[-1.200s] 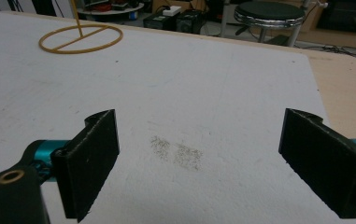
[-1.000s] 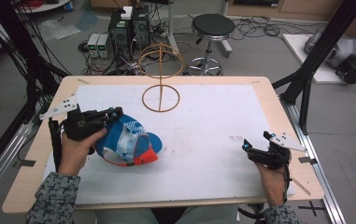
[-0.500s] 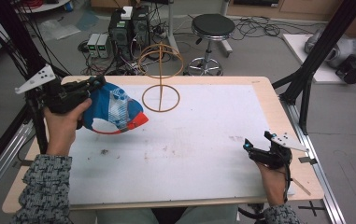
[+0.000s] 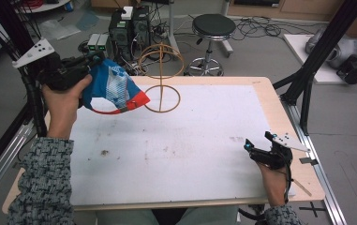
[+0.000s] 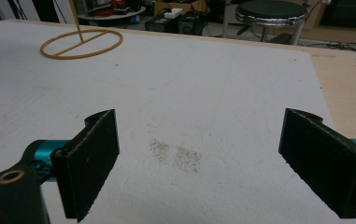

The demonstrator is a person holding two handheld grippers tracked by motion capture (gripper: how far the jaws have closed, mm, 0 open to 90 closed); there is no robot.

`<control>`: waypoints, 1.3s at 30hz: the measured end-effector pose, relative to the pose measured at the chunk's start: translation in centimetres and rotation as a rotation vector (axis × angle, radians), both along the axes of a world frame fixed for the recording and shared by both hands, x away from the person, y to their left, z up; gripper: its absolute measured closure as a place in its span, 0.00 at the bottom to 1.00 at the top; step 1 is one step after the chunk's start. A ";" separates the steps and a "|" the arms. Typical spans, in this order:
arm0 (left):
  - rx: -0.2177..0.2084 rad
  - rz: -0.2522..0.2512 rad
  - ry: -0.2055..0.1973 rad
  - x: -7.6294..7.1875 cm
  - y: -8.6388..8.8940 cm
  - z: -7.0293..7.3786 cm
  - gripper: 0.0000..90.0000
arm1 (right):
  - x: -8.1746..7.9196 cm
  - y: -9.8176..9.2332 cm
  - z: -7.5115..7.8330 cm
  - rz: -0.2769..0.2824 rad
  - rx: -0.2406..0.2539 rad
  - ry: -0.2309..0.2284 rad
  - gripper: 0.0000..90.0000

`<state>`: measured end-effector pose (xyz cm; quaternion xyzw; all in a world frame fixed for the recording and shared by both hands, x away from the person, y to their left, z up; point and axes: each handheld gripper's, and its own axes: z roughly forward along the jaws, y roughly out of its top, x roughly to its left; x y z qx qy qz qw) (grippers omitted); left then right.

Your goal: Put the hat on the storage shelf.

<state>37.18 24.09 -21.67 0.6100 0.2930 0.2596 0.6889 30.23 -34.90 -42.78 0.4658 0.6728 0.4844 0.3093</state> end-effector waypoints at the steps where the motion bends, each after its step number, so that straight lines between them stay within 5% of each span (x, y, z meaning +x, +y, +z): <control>1: -0.009 0.016 -0.002 0.4 0.1 0.3 0.99 | 0.0 0.0 0.0 0.000 0.004 0.001 0.13; 12: 0.006 0.127 -0.018 2.7 0.7 1.9 0.99 | 0.1 0.1 0.0 0.007 0.014 -0.001 0.13; 39: 0.003 0.250 -0.057 7.9 -0.4 5.2 0.99 | -0.2 0.4 -0.1 0.025 0.003 -0.004 0.13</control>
